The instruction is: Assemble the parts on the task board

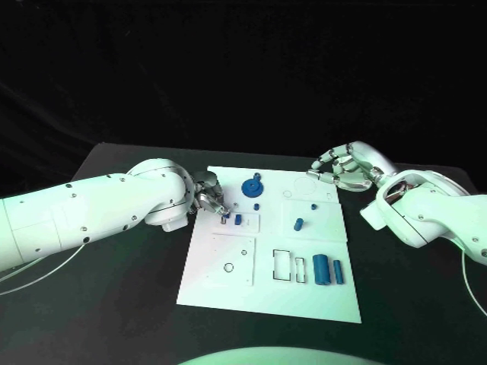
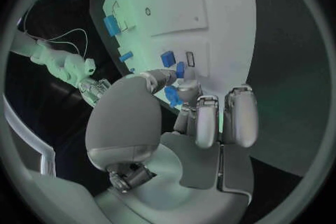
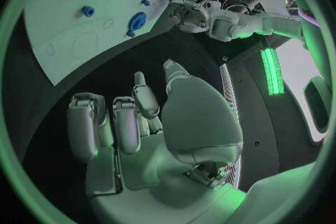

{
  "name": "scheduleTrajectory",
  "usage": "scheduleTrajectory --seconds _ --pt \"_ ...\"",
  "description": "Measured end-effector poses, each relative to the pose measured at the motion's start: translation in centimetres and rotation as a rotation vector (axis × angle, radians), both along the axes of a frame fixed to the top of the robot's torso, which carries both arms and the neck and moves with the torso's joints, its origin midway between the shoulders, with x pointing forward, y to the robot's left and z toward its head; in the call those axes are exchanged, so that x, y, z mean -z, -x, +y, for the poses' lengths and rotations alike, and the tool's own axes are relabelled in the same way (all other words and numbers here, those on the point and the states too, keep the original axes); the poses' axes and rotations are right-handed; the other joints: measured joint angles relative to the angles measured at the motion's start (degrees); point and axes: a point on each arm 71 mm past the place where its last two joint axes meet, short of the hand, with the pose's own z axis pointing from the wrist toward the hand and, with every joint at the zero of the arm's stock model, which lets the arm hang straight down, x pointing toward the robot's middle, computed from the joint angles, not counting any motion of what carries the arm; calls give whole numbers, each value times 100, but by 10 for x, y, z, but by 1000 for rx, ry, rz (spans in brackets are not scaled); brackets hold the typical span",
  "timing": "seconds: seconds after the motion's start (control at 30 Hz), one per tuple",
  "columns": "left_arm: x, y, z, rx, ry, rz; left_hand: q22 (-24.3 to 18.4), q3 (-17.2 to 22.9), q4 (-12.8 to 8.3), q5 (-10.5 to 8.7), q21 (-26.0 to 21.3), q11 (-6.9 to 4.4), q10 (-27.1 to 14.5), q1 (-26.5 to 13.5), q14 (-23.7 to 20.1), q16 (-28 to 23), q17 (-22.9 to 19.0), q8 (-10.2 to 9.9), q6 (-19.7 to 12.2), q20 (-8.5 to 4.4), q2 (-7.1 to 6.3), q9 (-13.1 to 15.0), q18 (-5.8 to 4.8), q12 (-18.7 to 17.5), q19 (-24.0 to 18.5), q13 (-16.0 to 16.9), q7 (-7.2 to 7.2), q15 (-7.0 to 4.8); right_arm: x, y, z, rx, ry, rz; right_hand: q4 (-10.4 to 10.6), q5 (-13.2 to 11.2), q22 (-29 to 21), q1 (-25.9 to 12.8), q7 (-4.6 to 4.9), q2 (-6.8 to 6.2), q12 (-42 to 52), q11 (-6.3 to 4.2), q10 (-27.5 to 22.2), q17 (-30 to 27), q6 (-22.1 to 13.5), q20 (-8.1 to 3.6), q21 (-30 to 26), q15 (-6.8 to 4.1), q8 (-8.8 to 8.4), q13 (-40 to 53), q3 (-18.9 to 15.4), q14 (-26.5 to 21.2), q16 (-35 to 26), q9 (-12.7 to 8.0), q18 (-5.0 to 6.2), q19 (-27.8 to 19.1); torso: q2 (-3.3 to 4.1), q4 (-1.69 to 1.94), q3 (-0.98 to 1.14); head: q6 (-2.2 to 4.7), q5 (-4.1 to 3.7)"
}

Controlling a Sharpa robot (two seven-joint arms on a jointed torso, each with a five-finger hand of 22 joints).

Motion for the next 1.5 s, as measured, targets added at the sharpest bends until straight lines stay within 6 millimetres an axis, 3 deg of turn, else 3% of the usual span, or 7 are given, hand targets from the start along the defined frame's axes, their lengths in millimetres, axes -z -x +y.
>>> scheduleTrajectory --seconds 0.6,1.5 --pt "4 2 -1 41 -60 6 -1 0 0 111 0 -19 20 -38 0 0 0 30 33 0 -37 5 0 0 0 25 -30 0 0 0 1 -1 -1 0 0 0 -1 0 0 0 0 0 0 5 0 0 0 0 0 0 0 0 0 0 0 0 -7 4 -3 -1 32" --pt "5 2 0 56 -79 19 -2 85 -117 114 -1 -20 60 -74 0 0 0 2 50 0 -73 13 0 23 -1 46 -29 0 0 0 0 -1 -1 0 0 0 3 -16 0 16 0 0 0 3 0 0 0 0 0 0 0 0 0 0 0 0 -6 5 -1 -3 37"
